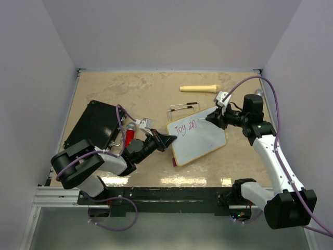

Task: Write a sentence on the whiteboard

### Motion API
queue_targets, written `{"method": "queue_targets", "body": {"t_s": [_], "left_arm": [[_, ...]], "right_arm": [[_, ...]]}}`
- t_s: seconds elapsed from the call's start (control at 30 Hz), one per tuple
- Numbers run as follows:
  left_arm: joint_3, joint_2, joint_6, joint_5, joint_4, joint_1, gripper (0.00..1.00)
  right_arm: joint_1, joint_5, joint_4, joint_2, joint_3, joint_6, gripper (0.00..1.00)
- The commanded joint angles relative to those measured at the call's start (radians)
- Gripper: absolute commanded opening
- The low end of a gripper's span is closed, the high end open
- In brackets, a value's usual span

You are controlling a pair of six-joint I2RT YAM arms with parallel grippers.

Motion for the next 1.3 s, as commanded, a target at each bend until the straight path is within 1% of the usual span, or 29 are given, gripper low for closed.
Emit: {"method": "queue_targets", "body": {"t_s": [0.0, 1.27], "left_arm": [[-0.014, -0.019, 0.072, 0.007, -0.018, -0.008, 0.0], [-0.016, -0.019, 0.074, 0.01, -0.014, -0.005, 0.0]], "right_arm": [[-0.004, -0.009, 0.038, -0.019, -0.01, 0.014, 0.0], [-0.022, 0.003, 0.055, -0.01, -0.035, 0.021, 0.0]]}}
